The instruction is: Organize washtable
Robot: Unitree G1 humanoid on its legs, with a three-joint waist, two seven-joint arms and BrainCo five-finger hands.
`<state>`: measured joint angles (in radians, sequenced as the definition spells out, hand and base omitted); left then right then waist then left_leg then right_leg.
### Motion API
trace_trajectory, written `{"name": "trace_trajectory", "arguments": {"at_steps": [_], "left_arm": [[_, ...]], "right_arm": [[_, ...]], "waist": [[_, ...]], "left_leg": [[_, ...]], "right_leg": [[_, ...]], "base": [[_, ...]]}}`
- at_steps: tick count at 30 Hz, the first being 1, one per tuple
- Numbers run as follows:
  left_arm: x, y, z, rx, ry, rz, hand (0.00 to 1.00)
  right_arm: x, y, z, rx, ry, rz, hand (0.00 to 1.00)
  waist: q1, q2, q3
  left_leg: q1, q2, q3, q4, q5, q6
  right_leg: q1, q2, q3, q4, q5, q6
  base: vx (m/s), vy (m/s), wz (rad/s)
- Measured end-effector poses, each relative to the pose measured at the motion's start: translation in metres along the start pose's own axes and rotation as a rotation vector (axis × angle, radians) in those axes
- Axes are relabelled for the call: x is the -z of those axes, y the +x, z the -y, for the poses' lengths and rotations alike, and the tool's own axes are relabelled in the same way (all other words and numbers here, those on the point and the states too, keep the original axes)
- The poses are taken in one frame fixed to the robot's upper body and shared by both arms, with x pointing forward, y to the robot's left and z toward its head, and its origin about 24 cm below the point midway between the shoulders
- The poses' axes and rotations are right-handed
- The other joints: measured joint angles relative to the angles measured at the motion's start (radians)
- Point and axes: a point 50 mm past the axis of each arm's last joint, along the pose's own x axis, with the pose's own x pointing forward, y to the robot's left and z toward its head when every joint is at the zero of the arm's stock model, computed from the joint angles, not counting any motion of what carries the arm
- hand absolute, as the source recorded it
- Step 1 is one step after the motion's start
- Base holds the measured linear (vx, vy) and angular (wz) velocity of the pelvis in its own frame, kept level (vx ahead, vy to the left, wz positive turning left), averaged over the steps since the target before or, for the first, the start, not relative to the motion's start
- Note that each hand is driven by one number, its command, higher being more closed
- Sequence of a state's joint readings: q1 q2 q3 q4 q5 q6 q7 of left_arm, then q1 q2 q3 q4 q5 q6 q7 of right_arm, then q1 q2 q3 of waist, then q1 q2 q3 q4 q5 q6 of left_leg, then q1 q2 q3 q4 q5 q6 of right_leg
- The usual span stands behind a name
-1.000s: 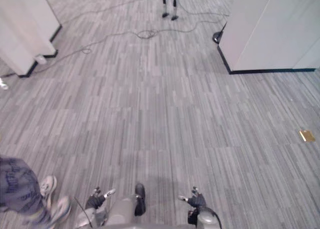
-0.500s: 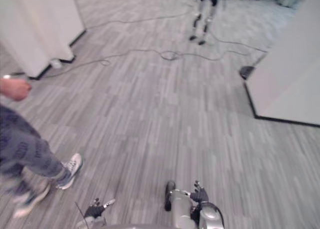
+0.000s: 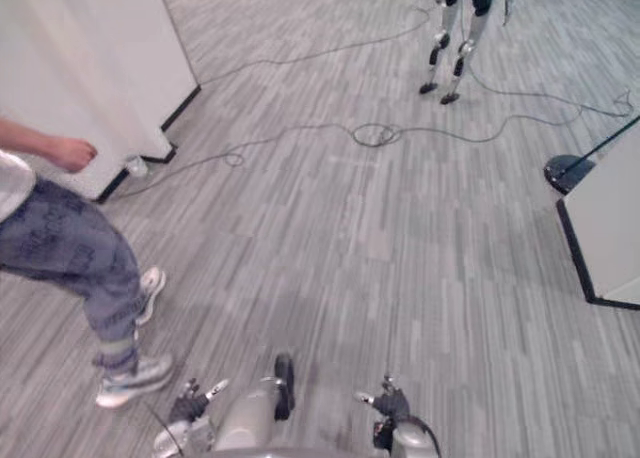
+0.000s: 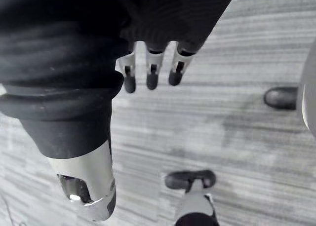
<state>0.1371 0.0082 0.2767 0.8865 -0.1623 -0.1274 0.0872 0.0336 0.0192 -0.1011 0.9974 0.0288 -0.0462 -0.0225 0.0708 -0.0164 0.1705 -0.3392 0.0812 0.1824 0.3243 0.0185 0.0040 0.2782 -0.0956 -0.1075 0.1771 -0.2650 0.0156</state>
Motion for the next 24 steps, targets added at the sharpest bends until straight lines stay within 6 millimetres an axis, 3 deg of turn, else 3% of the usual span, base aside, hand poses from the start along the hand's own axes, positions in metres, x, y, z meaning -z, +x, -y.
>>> {"name": "trace_trajectory", "arguments": {"at_steps": [1,2,3,4,6,8,10,12,13,14,15,16,17,18,20,21,22,24], "left_arm": [[-0.001,0.001,-0.003,-0.006,0.006,0.000,0.00],[-0.005,0.003,-0.010,-0.019,0.022,0.007,0.00],[-0.010,0.007,-0.018,-0.036,0.049,0.002,0.00],[-0.011,0.008,-0.021,-0.044,0.057,-0.006,0.00],[0.000,0.006,-0.025,-0.056,0.079,-0.058,0.00],[0.005,0.004,-0.026,-0.043,0.113,-0.073,0.00],[0.002,0.006,-0.018,-0.017,0.125,-0.069,0.00],[0.004,0.006,-0.006,0.015,0.128,-0.075,0.00],[0.007,0.004,0.000,0.033,0.138,-0.082,0.00],[0.010,0.003,0.000,0.039,0.154,-0.086,0.00],[0.011,0.003,-0.002,0.036,0.158,-0.089,0.00],[0.014,0.001,0.002,0.040,0.153,-0.097,0.00],[0.019,-0.001,0.007,0.051,0.144,-0.108,0.00],[0.021,-0.002,0.011,0.051,0.111,-0.115,0.00],[0.026,-0.006,0.016,0.036,0.033,-0.120,0.00],[0.021,-0.004,0.013,0.024,0.020,-0.101,0.00],[0.019,-0.004,0.010,0.019,0.024,-0.092,0.00],[0.008,-0.001,0.001,0.005,0.042,-0.051,0.00]], "right_arm": [[-0.001,0.000,-0.001,-0.002,0.003,0.005,0.00],[-0.001,0.000,-0.002,-0.003,0.012,0.010,0.00],[-0.005,0.001,-0.004,-0.004,0.025,0.020,0.00],[-0.005,0.002,-0.004,-0.006,0.023,0.020,0.00],[-0.008,0.002,-0.001,-0.003,0.009,0.031,0.00],[-0.012,0.002,0.000,-0.007,-0.012,0.055,0.00],[-0.021,0.003,0.005,0.003,-0.025,0.080,0.00],[-0.028,0.004,0.016,0.026,-0.044,0.103,0.00],[-0.027,0.003,0.018,0.036,-0.013,0.105,0.00],[-0.023,0.002,0.017,0.040,-0.003,0.096,0.00],[-0.022,0.001,0.016,0.038,0.000,0.095,0.00],[-0.023,0.000,0.017,0.042,0.015,0.103,0.00],[-0.020,-0.002,0.020,0.051,0.022,0.110,0.00],[-0.020,-0.004,0.029,0.071,0.012,0.121,0.00],[-0.027,-0.005,0.034,0.084,-0.002,0.148,0.00],[-0.027,-0.004,0.031,0.078,0.004,0.142,0.00],[-0.026,-0.004,0.029,0.073,0.009,0.138,0.00],[-0.019,-0.003,0.015,0.043,0.028,0.109,0.00]], "waist": [[-0.006,-0.015,-0.004],[-0.011,-0.054,0.002],[-0.029,-0.099,0.034],[-0.033,-0.098,0.045],[-0.034,-0.082,0.050],[-0.050,-0.069,0.046],[-0.065,-0.057,0.050],[-0.085,-0.029,0.066],[-0.099,-0.031,0.066],[-0.109,-0.042,0.061],[-0.111,-0.049,0.056],[-0.114,-0.050,0.046],[-0.115,-0.014,0.027],[-0.114,0.033,0.022],[-0.107,0.083,0.020],[-0.102,0.089,0.026],[-0.101,0.078,0.032],[-0.084,0.022,0.037]], "left_leg": [[0.007,-0.015,0.006,0.000,-0.015,0.019],[0.049,-0.047,0.013,0.005,-0.050,0.040],[0.144,-0.089,0.023,0.011,-0.117,0.058],[0.187,-0.099,0.020,0.014,-0.147,0.062],[0.366,-0.094,0.017,-0.027,-0.238,0.075],[0.470,-0.077,0.016,-0.097,-0.262,0.068],[0.540,-0.064,0.011,-0.146,-0.281,0.056],[0.603,-0.040,0.001,-0.180,-0.301,0.049],[0.635,-0.044,-0.009,-0.200,-0.301,0.049],[0.681,-0.056,-0.028,-0.202,-0.312,0.030],[0.704,-0.063,-0.044,-0.189,-0.322,0.014],[0.718,-0.050,-0.072,-0.104,-0.336,0.016],[0.665,-0.018,-0.091,0.075,-0.330,0.008],[0.599,0.035,-0.103,0.267,-0.294,-0.050],[0.426,0.145,-0.106,0.647,-0.120,-0.151],[0.348,0.198,-0.064,0.814,-0.127,-0.141],[0.318,0.216,-0.044,0.859,-0.135,-0.131],[0.206,0.220,0.044,0.802,-0.207,-0.107]], "right_leg": [[-0.039,-0.020,0.007,0.085,0.000,0.001],[-0.122,-0.068,0.035,0.313,0.017,0.026],[-0.219,-0.124,0.063,0.636,0.152,0.070],[-0.246,-0.142,0.056,0.743,0.169,0.070],[-0.332,-0.146,0.006,0.907,0.103,0.010],[-0.443,-0.112,-0.065,0.853,0.019,-0.017],[-0.570,-0.079,-0.148,0.701,-0.004,-0.012],[-0.633,-0.037,-0.242,0.436,0.031,-0.011],[-0.637,-0.015,-0.283,0.213,0.106,0.009],[-0.639,-0.005,-0.271,0.089,0.152,0.010],[-0.636,-0.004,-0.254,0.080,0.150,0.006],[-0.635,0.006,-0.196,0.163,0.242,-0.065],[-0.619,0.012,-0.207,0.223,0.276,-0.104],[-0.587,0.032,-0.229,0.251,0.235,-0.108],[-0.512,0.100,-0.231,0.253,0.152,-0.132],[-0.443,0.129,-0.216,0.247,0.110,-0.140],[-0.401,0.138,-0.205,0.233,0.093,-0.142],[-0.235,0.148,-0.144,0.120,0.065,-0.136]], "base": [[0.69,0.258,-0.11],[0.78,0.237,0.15],[0.76,0.213,0.24],[0.74,0.175,0.23],[0.59,0.124,-0.12],[0.48,0.054,-0.02],[0.63,-0.004,0.11],[0.68,-0.039,0.31],[0.72,-0.088,0.62],[0.75,-0.116,0.65],[0.81,-0.169,0.66],[0.81,-0.224,0.74],[0.95,-0.287,0.77],[0.77,-0.225,0.53],[0.79,-0.174,-0.09],[0.76,-0.172,-0.41],[0.70,-0.162,-0.53],[0.66,-0.138,-0.58]]}}
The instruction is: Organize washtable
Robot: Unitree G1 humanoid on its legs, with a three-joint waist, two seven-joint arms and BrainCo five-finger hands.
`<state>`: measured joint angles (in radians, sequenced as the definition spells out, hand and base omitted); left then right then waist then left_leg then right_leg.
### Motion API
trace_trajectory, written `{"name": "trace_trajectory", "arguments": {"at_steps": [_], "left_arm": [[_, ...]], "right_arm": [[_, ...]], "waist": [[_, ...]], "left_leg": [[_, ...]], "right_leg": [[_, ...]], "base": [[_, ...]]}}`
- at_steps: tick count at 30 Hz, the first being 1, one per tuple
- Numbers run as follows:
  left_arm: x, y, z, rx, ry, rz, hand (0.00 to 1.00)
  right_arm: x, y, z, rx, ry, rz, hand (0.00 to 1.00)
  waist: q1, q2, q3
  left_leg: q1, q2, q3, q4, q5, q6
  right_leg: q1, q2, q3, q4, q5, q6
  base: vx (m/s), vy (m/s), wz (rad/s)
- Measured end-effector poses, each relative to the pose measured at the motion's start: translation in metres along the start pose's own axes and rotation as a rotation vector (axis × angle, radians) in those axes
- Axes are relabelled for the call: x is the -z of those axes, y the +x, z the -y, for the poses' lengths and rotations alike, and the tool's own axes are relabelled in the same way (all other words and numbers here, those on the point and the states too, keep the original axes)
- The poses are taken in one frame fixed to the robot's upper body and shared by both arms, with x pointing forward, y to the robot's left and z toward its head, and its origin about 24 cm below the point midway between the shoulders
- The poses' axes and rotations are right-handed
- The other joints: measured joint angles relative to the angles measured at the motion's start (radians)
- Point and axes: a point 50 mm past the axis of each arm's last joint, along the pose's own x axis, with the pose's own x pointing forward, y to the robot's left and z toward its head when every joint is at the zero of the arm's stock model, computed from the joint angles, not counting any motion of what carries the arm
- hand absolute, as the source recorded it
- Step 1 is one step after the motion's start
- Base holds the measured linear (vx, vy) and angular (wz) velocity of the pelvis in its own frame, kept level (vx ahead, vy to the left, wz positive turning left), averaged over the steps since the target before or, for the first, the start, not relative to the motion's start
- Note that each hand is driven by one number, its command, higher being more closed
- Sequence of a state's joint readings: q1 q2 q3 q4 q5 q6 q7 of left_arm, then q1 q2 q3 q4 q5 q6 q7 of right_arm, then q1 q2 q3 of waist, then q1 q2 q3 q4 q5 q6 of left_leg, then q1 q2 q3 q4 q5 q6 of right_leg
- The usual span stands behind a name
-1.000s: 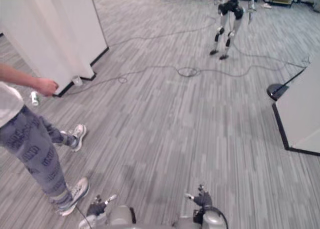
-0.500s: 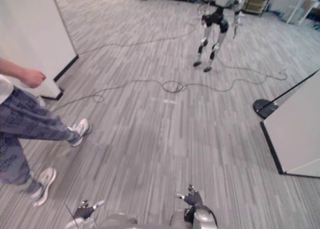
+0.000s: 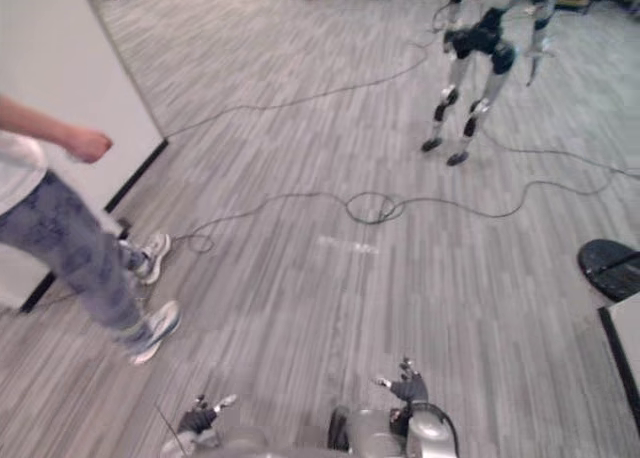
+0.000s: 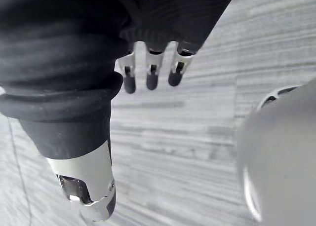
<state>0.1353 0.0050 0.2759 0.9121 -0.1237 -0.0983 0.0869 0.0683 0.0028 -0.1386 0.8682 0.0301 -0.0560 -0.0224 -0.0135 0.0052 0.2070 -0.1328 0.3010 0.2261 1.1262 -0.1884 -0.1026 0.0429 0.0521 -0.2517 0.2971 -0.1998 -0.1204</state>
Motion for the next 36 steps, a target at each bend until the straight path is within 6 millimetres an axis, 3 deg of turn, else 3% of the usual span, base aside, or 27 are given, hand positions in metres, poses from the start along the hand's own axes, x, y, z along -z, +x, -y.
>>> {"name": "trace_trajectory", "arguments": {"at_steps": [1,2,4,5,6,7,8,9,10,12,13,15,17,19,20,21,22,23,24,25,26,28,29,31,33,35,36], "left_arm": [[-0.003,0.000,0.000,0.000,0.000,0.012,0.00],[-0.007,0.001,0.000,0.002,-0.002,0.032,0.00],[-0.010,0.001,0.004,0.010,-0.007,0.050,0.00],[-0.009,0.001,0.006,0.016,-0.006,0.051,0.00],[-0.006,0.000,0.007,0.018,-0.015,0.043,0.00],[-0.006,0.000,0.008,0.020,-0.022,0.040,0.00],[-0.006,0.000,0.007,0.021,-0.018,0.036,0.00],[-0.005,0.000,0.007,0.023,-0.011,0.034,0.00],[-0.009,0.002,0.001,0.013,-0.003,0.041,0.00],[-0.015,0.006,-0.004,0.008,0.036,0.042,0.00],[-0.015,0.008,-0.009,0.004,0.079,0.016,0.00],[-0.009,0.007,-0.010,0.001,0.086,-0.007,0.00],[-0.006,0.006,-0.006,0.013,0.092,-0.015,0.00],[-0.004,0.006,0.000,0.023,0.078,-0.025,0.00],[-0.003,0.005,0.001,0.028,0.078,-0.025,0.00],[-0.002,0.005,0.001,0.027,0.079,-0.026,0.00],[-0.001,0.005,0.001,0.026,0.080,-0.028,0.00],[0.000,0.004,-0.002,0.020,0.073,-0.031,0.00],[0.004,0.003,0.002,0.024,0.059,-0.044,0.00],[0.007,0.002,0.007,0.032,0.055,-0.053,0.00],[0.008,0.000,0.011,0.040,0.055,-0.047,0.00],[0.006,0.001,0.010,0.027,0.032,-0.036,0.00],[0.004,0.000,0.011,0.017,-0.004,-0.025,0.00],[0.001,0.000,0.009,0.016,-0.002,-0.008,0.00],[0.000,0.000,0.009,0.019,0.004,-0.004,0.00],[0.002,0.000,0.010,0.023,0.012,-0.010,0.00],[0.004,-0.001,0.011,0.027,0.018,-0.019,0.00]], "right_arm": [[0.001,0.000,-0.002,-0.008,-0.004,-0.008,0.00],[0.000,0.002,-0.007,-0.020,-0.010,-0.015,0.00],[0.004,0.003,-0.007,-0.020,-0.011,-0.042,0.00],[0.009,0.002,-0.006,-0.017,-0.014,-0.058,0.00],[0.010,0.002,-0.001,-0.010,-0.031,-0.067,0.00],[0.011,0.002,-0.002,-0.011,-0.033,-0.071,0.00],[0.015,0.001,-0.002,-0.011,-0.031,-0.082,0.00],[0.015,0.001,-0.001,-0.009,-0.033,-0.084,0.00],[0.014,0.001,-0.001,-0.008,-0.040,-0.079,0.00],[0.013,0.002,-0.005,-0.015,-0.035,-0.077,0.00],[0.018,0.000,-0.006,-0.019,-0.032,-0.100,0.00],[0.019,0.000,-0.003,-0.017,-0.050,-0.099,0.00],[0.016,0.001,-0.001,-0.018,-0.071,-0.085,0.00],[0.009,0.003,0.005,-0.007,-0.081,-0.059,0.00],[0.006,0.004,0.004,-0.009,-0.089,-0.049,0.00],[0.006,0.004,0.002,-0.013,-0.086,-0.051,0.00],[0.007,0.003,0.002,-0.013,-0.084,-0.054,0.00],[0.009,0.002,0.000,-0.016,-0.072,-0.054,0.00],[0.007,0.002,0.001,-0.013,-0.068,-0.043,0.00],[0.005,0.002,0.005,-0.005,-0.076,-0.036,0.00],[0.002,0.002,0.008,0.004,-0.079,-0.024,0.00],[0.002,0.001,0.012,0.016,-0.080,-0.013,0.00],[0.002,-0.001,0.016,0.028,-0.083,-0.010,0.00],[0.007,-0.002,0.015,0.036,-0.068,-0.032,0.00],[0.011,-0.003,0.013,0.042,-0.049,-0.043,0.00],[0.014,-0.004,0.013,0.051,-0.034,-0.057,0.00],[0.015,-0.003,0.016,0.058,-0.031,-0.063,0.00]], "waist": [[0.002,-0.015,0.002],[0.009,-0.020,0.005],[0.026,-0.021,0.006],[0.033,-0.014,0.002],[0.037,0.011,-0.002],[0.040,0.015,-0.002],[0.045,0.012,-0.016],[0.044,0.001,-0.020],[0.046,-0.033,-0.012],[0.031,-0.086,0.006],[0.008,-0.099,0.017],[0.004,-0.092,0.018],[0.003,-0.080,0.014],[0.002,-0.050,0.024],[0.004,-0.044,0.028],[0.003,-0.053,0.027],[0.002,-0.057,0.024],[0.000,-0.071,0.018],[-0.003,-0.059,0.011],[-0.002,-0.035,0.003],[-0.005,-0.018,-0.008],[-0.012,0.005,-0.009],[0.001,0.020,-0.004],[0.017,0.013,-0.005],[0.015,0.000,-0.013],[0.016,-0.002,-0.023],[0.017,0.005,-0.024]], "left_leg": [[-0.029,-0.009,0.022,-0.063,-0.015,0.010],[-0.074,-0.035,0.054,-0.225,-0.041,0.023],[-0.116,-0.112,0.038,-0.553,-0.028,0.017],[-0.117,-0.153,-0.004,-0.780,0.018,-0.009],[-0.143,-0.161,-0.052,-0.905,0.054,-0.016],[-0.153,-0.163,-0.075,-0.885,0.112,-0.001],[-0.146,-0.185,-0.093,-0.844,0.185,0.035],[-0.135,-0.202,-0.098,-0.829,0.191,0.045],[-0.075,-0.223,-0.079,-0.843,0.198,0.086],[0.006,-0.273,-0.068,-0.873,0.167,0.123],[0.110,-0.302,-0.071,-0.918,0.135,0.141],[0.201,-0.288,-0.061,-0.969,0.122,0.136],[0.283,-0.265,-0.044,-1.029,0.119,0.137],[0.320,-0.227,-0.032,-1.057,0.091,0.123],[0.335,-0.212,-0.016,-1.057,0.074,0.111],[0.352,-0.218,-0.001,-1.052,0.050,0.098],[0.363,-0.224,-0.002,-1.044,0.029,0.083],[0.393,-0.242,-0.009,-1.015,-0.026,0.064],[0.418,-0.228,-0.031,-0.978,-0.078,0.046],[0.417,-0.209,-0.037,-0.953,-0.093,0.045],[0.371,-0.186,-0.051,-0.826,-0.105,0.043],[0.201,-0.114,-0.088,-0.465,-0.070,0.032],[0.109,-0.043,-0.090,-0.258,-0.027,0.023],[0.058,0.013,-0.039,-0.159,-0.031,0.024],[0.064,0.008,0.023,-0.285,-0.035,0.030],[0.098,-0.066,0.043,-0.715,-0.013,0.017],[0.115,-0.099,0.024,-0.849,0.061,0.019]], "right_leg": [[0.034,-0.002,0.014,-0.032,0.005,0.009],[0.098,-0.007,0.041,-0.084,0.010,0.017],[0.174,-0.029,0.084,-0.148,0.002,0.042],[0.220,-0.035,0.113,-0.196,-0.007,0.061],[0.264,-0.024,0.143,-0.228,-0.031,0.095],[0.283,-0.028,0.154,-0.232,-0.050,0.108],[0.295,-0.053,0.186,-0.197,-0.072,0.134],[0.259,-0.076,0.201,-0.092,-0.085,0.153],[0.138,-0.124,0.199,0.219,-0.091,0.178],[0.048,-0.204,0.164,0.472,0.003,0.221],[-0.001,-0.270,0.112,0.644,0.023,0.191],[-0.040,-0.280,0.049,0.649,-0.048,0.155],[-0.131,-0.272,-0.023,0.553,-0.092,0.160],[-0.219,-0.217,-0.029,0.371,-0.085,0.155],[-0.240,-0.177,-0.029,0.166,-0.027,0.158],[-0.248,-0.158,-0.024,-0.012,0.065,0.154],[-0.247,-0.156,-0.015,-0.062,0.107,0.147],[-0.245,-0.162,0.024,-0.063,0.167,0.120],[-0.249,-0.159,0.055,0.021,0.219,0.105],[-0.258,-0.152,0.042,0.069,0.175,0.107],[-0.251,-0.151,0.013,0.097,0.122,0.095],[-0.203,-0.132,-0.037,0.095,0.076,0.091],[-0.162,-0.096,-0.047,0.089,0.044,0.074],[-0.061,-0.070,-0.059,0.057,0.014,0.066],[-0.014,-0.071,-0.058,0.005,0.019,0.072],[0.032,-0.073,-0.047,-0.061,0.034,0.085],[0.036,-0.070,-0.039,-0.062,0.032,0.089]], "base": [[0.63,-0.104,-0.64],[0.73,-0.034,-0.68],[0.65,0.039,-0.74],[0.55,0.163,-0.86],[0.67,0.217,-0.87],[0.58,0.274,-0.92],[0.63,0.308,-0.77],[0.76,0.362,-0.95],[0.62,0.273,-0.66],[0.52,0.183,-0.11],[0.57,0.173,0.17],[0.49,0.127,0.04],[0.45,0.021,-0.02],[0.45,-0.038,-0.20],[0.50,-0.102,-0.31],[0.50,-0.126,-0.24],[0.55,-0.189,0.01],[0.49,-0.226,0.28],[0.48,-0.230,0.33],[0.44,-0.224,0.43],[0.39,-0.255,0.58],[0.39,-0.288,0.60],[0.32,-0.197,0.14],[0.42,-0.194,-0.06],[0.35,-0.137,-0.02],[0.39,-0.064,-0.14],[0.36,0.033,-0.44]]}}
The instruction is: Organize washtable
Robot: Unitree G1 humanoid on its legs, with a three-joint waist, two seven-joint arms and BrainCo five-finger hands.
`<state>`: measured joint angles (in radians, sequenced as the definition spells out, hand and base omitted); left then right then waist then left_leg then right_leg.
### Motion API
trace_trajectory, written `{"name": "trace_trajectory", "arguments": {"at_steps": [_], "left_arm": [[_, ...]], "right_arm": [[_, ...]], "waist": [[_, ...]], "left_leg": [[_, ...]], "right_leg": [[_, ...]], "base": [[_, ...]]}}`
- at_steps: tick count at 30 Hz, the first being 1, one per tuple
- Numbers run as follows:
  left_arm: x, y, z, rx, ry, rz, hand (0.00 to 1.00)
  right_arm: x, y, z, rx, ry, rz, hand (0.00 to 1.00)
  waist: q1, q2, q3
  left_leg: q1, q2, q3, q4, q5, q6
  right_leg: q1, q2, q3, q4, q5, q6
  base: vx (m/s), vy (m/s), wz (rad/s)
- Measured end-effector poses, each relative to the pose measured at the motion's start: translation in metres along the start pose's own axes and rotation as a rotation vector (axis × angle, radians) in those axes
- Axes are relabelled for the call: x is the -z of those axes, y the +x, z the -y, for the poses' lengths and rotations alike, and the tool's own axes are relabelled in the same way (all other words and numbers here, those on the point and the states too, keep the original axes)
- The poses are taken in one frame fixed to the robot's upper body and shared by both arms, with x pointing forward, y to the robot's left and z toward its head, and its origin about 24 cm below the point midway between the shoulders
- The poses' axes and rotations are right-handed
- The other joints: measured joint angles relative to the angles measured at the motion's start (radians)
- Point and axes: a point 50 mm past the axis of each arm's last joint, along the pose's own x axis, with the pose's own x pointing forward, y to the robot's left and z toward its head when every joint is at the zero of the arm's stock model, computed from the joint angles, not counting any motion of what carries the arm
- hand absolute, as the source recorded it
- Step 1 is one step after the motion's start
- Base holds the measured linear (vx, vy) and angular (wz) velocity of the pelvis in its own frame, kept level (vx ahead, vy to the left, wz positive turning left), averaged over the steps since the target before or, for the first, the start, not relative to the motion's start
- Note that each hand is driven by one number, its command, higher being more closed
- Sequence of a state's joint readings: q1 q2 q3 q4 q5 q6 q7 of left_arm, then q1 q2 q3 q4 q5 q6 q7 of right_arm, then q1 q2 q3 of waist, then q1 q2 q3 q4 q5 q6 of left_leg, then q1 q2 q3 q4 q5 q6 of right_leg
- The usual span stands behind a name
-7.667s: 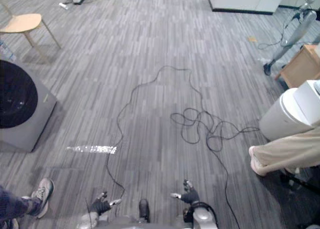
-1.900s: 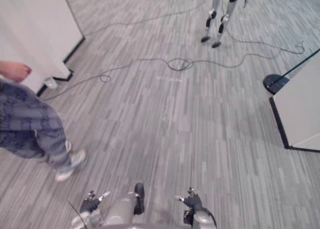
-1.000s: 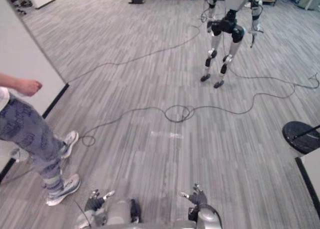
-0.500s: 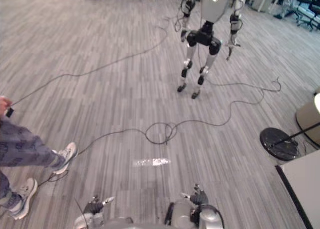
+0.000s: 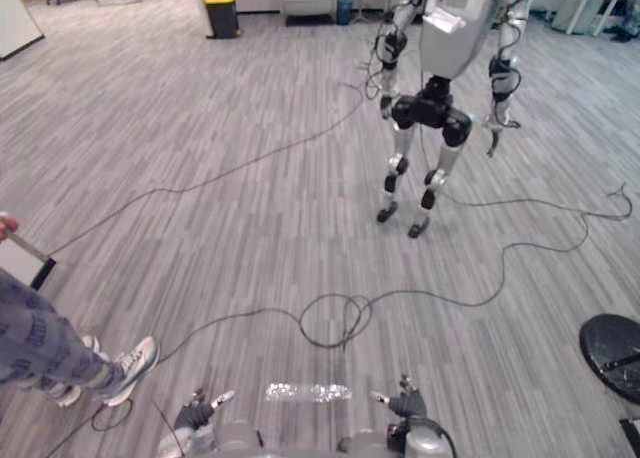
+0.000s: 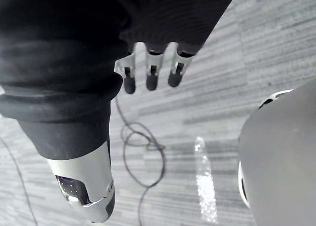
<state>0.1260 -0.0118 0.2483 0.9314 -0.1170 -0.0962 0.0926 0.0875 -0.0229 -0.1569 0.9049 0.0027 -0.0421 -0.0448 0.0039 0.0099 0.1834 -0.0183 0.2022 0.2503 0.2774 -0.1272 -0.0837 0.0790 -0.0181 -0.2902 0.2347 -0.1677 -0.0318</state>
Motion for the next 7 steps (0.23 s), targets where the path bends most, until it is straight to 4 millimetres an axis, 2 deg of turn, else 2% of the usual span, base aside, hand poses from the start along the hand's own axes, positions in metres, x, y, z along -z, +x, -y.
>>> {"name": "trace_trajectory", "arguments": {"at_steps": [1,3,5,7], "left_arm": [[0.000,0.000,0.000,0.002,0.008,-0.004,0.00],[0.003,0.001,-0.003,0.001,0.032,-0.020,0.00],[0.005,0.001,-0.009,-0.009,0.047,-0.031,0.00],[0.006,0.001,-0.010,-0.010,0.051,-0.035,0.00]], "right_arm": [[0.006,0.000,-0.001,0.002,0.012,-0.033,0.00],[0.011,-0.001,-0.004,-0.002,0.024,-0.050,0.00],[0.018,-0.003,-0.007,-0.008,0.028,-0.078,0.00],[0.020,-0.003,-0.008,-0.009,0.025,-0.085,0.00]], "waist": [[0.012,-0.009,-0.008],[0.002,-0.029,-0.023],[0.003,-0.052,-0.039],[0.006,-0.058,-0.043]], "left_leg": [[0.061,-0.031,0.002,-0.088,0.054,-0.008],[0.118,-0.057,0.007,-0.185,0.083,-0.005],[0.159,-0.068,0.022,-0.247,0.098,-0.003],[0.167,-0.074,0.020,-0.247,0.098,-0.003]], "right_leg": [[0.015,-0.009,0.033,-0.006,-0.001,0.012],[0.032,-0.020,0.042,-0.023,0.004,0.022],[0.039,-0.029,0.044,-0.033,0.006,0.025],[0.049,-0.035,0.045,-0.031,0.015,0.039]], "base": [[0.35,0.039,-0.35],[0.29,0.075,-0.10],[0.23,0.083,-0.02],[0.10,0.043,0.09]]}}
